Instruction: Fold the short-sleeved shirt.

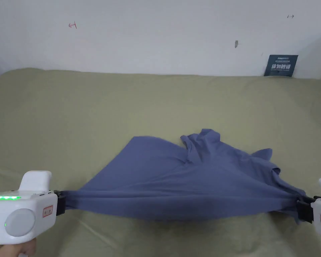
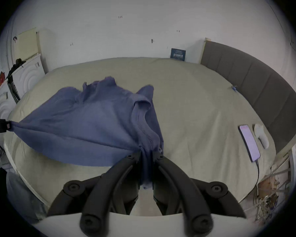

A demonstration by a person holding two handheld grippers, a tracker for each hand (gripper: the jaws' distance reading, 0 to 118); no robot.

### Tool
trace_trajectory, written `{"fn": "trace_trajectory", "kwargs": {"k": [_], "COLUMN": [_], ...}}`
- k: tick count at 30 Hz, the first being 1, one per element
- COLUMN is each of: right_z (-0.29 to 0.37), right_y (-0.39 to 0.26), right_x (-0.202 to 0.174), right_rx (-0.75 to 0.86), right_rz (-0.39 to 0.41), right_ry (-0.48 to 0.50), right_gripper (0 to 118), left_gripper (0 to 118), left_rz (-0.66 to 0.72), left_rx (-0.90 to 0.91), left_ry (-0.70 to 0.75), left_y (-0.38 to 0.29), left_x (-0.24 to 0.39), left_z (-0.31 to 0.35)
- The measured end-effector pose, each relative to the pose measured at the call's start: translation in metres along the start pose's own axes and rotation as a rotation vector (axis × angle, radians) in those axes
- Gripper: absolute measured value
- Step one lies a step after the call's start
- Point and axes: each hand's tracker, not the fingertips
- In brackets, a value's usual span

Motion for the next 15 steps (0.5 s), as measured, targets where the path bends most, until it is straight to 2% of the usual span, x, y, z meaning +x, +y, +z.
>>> {"fn": "trace_trajectory", "kwargs": {"k": [10,11,12,13,14,15], "right_z": [-0.030,-0.029,-0.027,-0.025,-0.023,-0.020], "right_y": [-0.021,-0.021,-0.021,-0.020,-0.018,-0.016], "right_x": [-0.008,-0.010,-0.010,-0.012,-0.014,-0.017], "right_rx": [-0.106,-0.107,-0.105,-0.106,-0.113,-0.116], "right_rz": [-0.019,-0.015,-0.010,0.001,0.007,-0.006], "right_ry": [-0.020,-0.023,-0.035,-0.059,-0.069,-0.069], "right_gripper": [15,19,33,64,109,118], "left_gripper": [4,7,18,49,102,118], "left_rz": [0.015,0.019,0.025,0.033,0.039,0.048], "left_rx": [-0.116,-0.114,-0.116,-0.122,-0.123,-0.123], "left_ry": [-0.015,-0.019,-0.027,-0.036,-0.045,-0.050], "left_y": [-0.023,-0.024,-0.023,-0.022,-0.021,-0.024], "left_x": [0.000,0.000,-0.002,-0.003,-0.005,-0.005], "left_z": [-0.025,-0.024,-0.023,-0.022,-0.020,-0.019]}}
